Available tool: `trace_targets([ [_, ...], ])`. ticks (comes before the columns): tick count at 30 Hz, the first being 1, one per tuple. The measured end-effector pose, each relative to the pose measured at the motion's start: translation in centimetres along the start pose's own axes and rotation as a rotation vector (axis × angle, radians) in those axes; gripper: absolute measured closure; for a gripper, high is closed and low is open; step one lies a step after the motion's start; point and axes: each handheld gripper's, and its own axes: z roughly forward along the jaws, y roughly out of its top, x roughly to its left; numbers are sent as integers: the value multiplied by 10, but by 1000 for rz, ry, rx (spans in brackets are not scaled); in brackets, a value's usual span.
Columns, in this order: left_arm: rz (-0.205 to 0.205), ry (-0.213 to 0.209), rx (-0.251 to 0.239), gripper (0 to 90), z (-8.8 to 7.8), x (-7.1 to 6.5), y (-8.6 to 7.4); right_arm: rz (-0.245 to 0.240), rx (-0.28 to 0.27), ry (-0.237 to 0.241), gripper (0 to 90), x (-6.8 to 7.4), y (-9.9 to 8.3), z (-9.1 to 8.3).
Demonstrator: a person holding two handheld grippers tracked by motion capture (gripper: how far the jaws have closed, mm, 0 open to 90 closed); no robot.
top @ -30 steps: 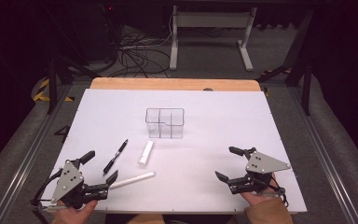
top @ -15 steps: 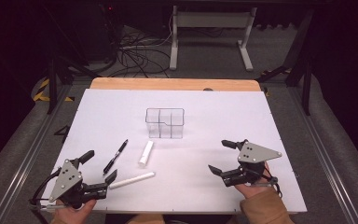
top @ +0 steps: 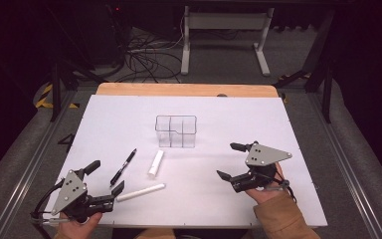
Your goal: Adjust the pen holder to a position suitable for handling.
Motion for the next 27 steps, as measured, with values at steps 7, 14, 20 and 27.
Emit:
trace_targets([
  [7,-3,-1,2,79,1,0,0,36,-8,40,125,-2,6,4],
  [14,-11,-7,2,80,1,1,0,28,8,64,171,-8,25,11],
  [20,-11,-7,5,80,3,1,0,-25,54,57,199,-15,37,25],
  [27,-33,-16,2,80,3,4,0,-55,125,64,224,-24,46,50],
])
